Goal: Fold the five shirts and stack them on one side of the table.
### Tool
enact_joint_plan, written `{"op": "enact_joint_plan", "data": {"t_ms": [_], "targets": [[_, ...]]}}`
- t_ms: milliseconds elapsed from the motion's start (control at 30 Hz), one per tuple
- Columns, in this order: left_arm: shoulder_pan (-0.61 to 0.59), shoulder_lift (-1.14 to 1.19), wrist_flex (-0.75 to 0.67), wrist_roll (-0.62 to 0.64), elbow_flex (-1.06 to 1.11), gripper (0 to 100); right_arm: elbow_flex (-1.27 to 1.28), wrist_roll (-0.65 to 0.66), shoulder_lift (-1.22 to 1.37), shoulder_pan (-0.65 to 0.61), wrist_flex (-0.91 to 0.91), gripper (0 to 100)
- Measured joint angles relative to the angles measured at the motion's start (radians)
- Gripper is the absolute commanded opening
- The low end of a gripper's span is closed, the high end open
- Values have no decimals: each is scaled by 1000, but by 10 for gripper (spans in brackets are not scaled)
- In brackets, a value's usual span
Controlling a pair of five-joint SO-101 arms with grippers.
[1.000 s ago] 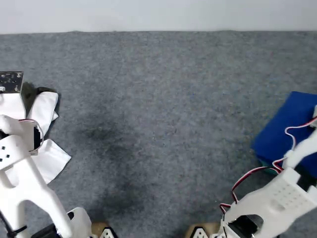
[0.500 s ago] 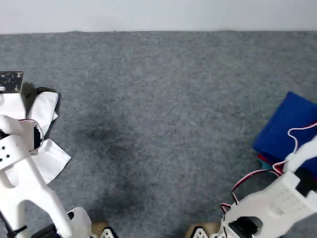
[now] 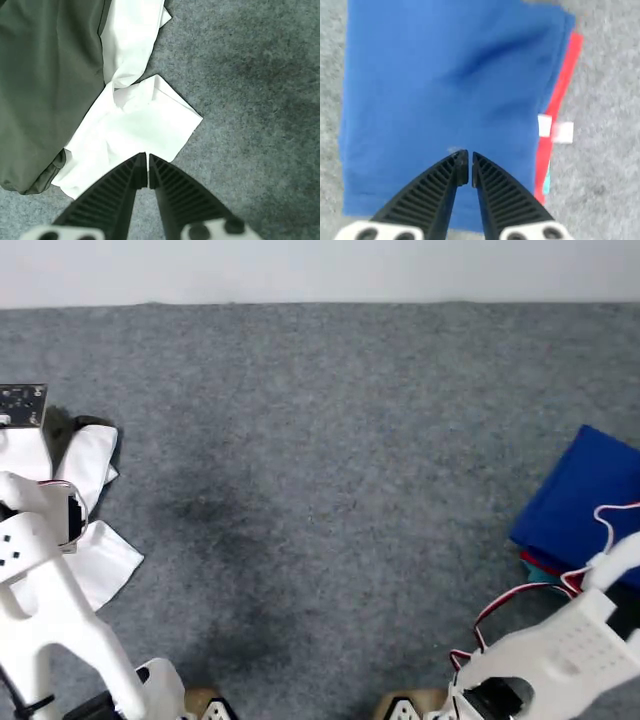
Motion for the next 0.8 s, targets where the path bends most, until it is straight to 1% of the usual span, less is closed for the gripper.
{"op": "enact_joint_plan", "data": {"t_ms": [100, 233, 400, 567, 733, 800], "targets": [[0, 0, 17, 0, 0, 15, 0, 69, 0, -3, 91, 8], [0, 0, 18, 0, 0, 15, 0, 100, 0, -3, 110, 8], [0, -38, 23, 0, 0, 15, 0, 100, -46, -3, 115, 8], [0, -180, -5, 0, 0, 15, 6, 26, -219, -26, 115, 8], [0, -232, -14, 0, 0, 17, 207, 6, -407, -127, 115, 9], [0, -232, -14, -5, 0, 39, 311, 6, -491, -170, 115, 9]]}}
